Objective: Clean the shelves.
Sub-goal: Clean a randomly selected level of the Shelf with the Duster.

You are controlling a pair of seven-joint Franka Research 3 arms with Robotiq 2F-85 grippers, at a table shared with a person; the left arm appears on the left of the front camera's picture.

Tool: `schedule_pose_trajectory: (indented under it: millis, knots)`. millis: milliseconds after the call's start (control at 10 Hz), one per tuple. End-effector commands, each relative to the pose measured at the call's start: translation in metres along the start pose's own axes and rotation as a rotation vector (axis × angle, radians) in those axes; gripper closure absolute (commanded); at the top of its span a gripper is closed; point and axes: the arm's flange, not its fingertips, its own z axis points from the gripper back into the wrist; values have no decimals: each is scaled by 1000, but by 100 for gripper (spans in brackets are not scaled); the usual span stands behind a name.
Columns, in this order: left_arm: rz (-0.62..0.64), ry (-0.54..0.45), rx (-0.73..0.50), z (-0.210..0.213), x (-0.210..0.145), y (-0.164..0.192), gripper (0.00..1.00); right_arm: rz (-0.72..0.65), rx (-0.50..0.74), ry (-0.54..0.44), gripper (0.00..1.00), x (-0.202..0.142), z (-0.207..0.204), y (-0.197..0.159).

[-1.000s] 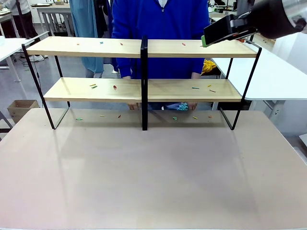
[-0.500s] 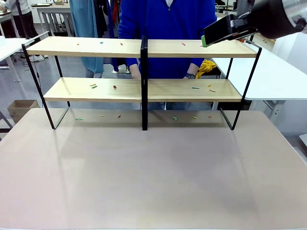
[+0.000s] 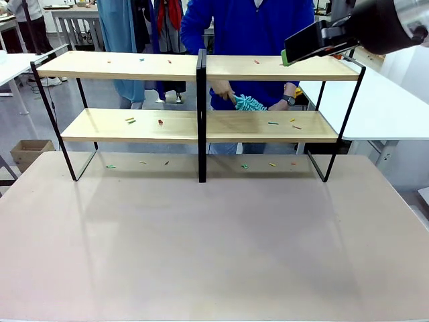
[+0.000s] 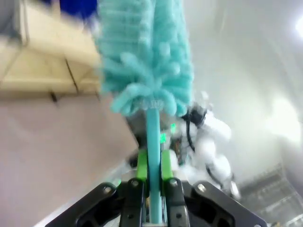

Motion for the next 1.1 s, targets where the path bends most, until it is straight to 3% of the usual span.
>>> schedule_pose_trajectory:
  millis: [0,200,400,500,600,800,900,1000]
  knots:
    - [-37,429,1,-67,-1,-8,88,-2,6,2,0,1,0,-1]
    - [-14,709,34,-139,-12,-2,88,-2,6,2,0,1,0,-1]
    - [-16,1043,44,-205,-48,6,88,-2,6,2,0,1,0,-1]
    - [-9,1117,50,-226,-62,12,88,-2,6,2,0,1,0,-1]
    - [-5,1087,118,-240,-68,18,88,-2,6,2,0,1,0,-1]
    - [35,1034,44,-238,-58,8,88,-2,6,2,0,1,0,-1]
    - [28,1118,72,-256,-71,15,88,-2,6,2,0,1,0,-1]
    - [22,964,111,-263,-68,18,88,-2,6,2,0,1,0,-1]
